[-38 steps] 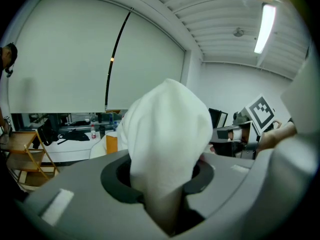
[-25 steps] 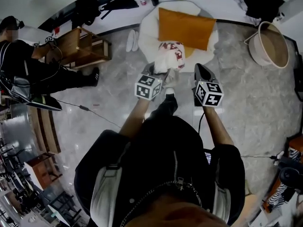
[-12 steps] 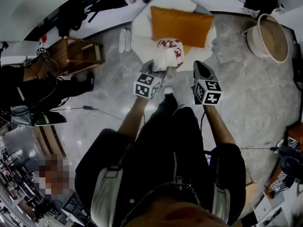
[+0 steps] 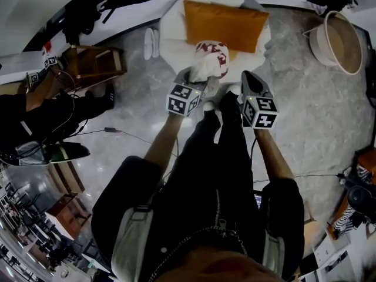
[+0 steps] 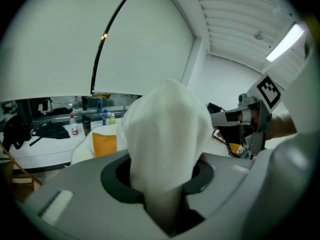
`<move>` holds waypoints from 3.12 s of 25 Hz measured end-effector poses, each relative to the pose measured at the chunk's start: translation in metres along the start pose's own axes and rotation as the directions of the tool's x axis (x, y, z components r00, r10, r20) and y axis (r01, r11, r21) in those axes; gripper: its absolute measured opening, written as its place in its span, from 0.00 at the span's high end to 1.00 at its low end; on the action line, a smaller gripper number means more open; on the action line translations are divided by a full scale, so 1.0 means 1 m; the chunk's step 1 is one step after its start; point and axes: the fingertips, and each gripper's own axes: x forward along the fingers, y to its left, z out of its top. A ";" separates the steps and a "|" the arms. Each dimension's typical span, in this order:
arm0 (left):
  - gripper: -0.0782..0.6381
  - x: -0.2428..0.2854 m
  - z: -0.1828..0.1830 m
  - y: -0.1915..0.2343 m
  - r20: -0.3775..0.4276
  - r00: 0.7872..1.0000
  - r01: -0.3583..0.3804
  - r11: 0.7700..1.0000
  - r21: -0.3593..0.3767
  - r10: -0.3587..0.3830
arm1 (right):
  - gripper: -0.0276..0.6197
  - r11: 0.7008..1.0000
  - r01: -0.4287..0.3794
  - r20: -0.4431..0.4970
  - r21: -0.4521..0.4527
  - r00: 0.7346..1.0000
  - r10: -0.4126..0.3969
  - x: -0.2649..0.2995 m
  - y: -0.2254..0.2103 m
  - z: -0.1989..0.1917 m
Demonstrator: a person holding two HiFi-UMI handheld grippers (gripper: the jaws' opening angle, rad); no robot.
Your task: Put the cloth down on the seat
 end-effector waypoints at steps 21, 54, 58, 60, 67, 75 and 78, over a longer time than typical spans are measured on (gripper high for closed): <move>0.68 0.154 -0.092 0.088 -0.047 0.997 -0.063 0.998 0.015 0.064 | 0.95 0.999 -0.016 0.060 -0.035 0.998 0.018 0.154 -0.106 -0.049; 0.58 0.411 -0.385 0.193 -0.329 0.936 -0.144 0.989 -0.038 0.124 | 0.95 0.997 -0.049 0.071 -0.064 0.996 0.054 0.272 -0.190 -0.173; 0.57 0.425 -0.416 0.198 -0.380 0.918 -0.155 0.985 -0.080 0.114 | 0.95 0.997 -0.056 0.061 -0.057 0.996 0.059 0.279 -0.195 -0.183; 0.55 0.431 -0.431 0.198 -0.407 0.908 -0.151 0.984 -0.098 0.098 | 0.95 0.997 -0.051 0.047 -0.058 0.997 0.054 0.281 -0.201 -0.190; 0.38 0.411 -0.418 0.188 -0.390 0.916 -0.145 0.984 -0.107 0.092 | 0.95 0.998 -0.052 -0.004 -0.038 0.999 0.051 0.270 -0.206 -0.190; 0.36 0.334 -0.337 0.153 -0.348 0.933 -0.160 0.972 -0.171 0.092 | 0.95 0.995 -0.089 -0.074 -0.048 0.994 0.085 0.217 -0.163 -0.139; 0.49 0.301 -0.291 0.129 -0.340 0.939 -0.128 0.974 -0.186 0.058 | 0.95 0.993 -0.107 -0.104 -0.058 0.989 0.101 0.189 -0.144 -0.112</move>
